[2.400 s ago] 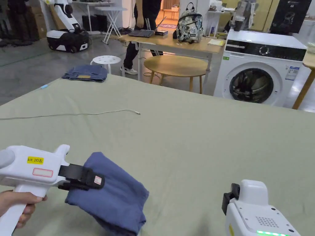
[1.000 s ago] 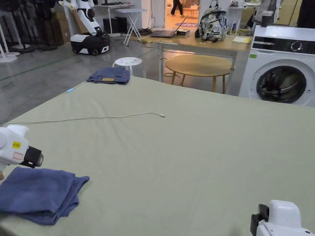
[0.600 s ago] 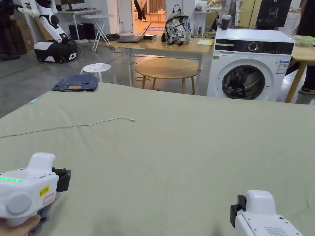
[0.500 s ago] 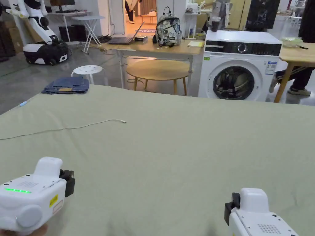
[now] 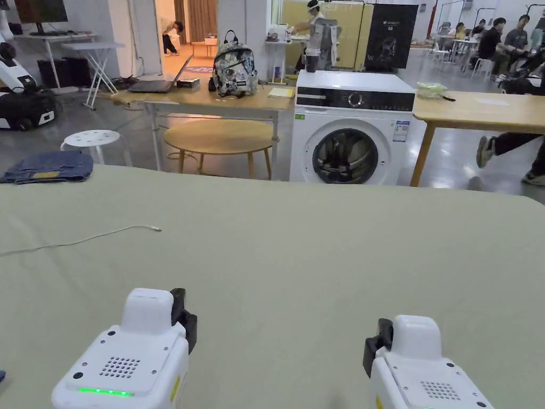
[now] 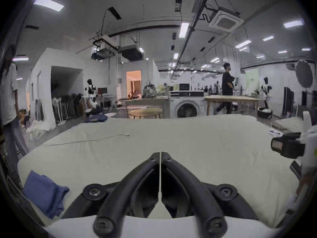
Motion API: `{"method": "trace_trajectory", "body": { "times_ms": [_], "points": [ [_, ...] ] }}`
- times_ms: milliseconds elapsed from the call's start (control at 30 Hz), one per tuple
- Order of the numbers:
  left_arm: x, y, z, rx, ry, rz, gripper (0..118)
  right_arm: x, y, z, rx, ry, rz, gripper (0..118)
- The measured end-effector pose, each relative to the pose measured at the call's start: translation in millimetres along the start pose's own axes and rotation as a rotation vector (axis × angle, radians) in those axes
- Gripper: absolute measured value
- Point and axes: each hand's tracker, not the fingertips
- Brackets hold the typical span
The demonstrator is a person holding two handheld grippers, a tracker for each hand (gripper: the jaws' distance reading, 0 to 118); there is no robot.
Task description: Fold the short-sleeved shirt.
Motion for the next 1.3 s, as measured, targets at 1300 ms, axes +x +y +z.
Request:
{"method": "trace_trajectory", "body": {
  "times_ms": [1300],
  "points": [
    [10, 6, 3, 0.081, 0.010, 0.035, 0, 5, 14, 16, 0.151, -0.052, 0.031, 0]
  ]
}}
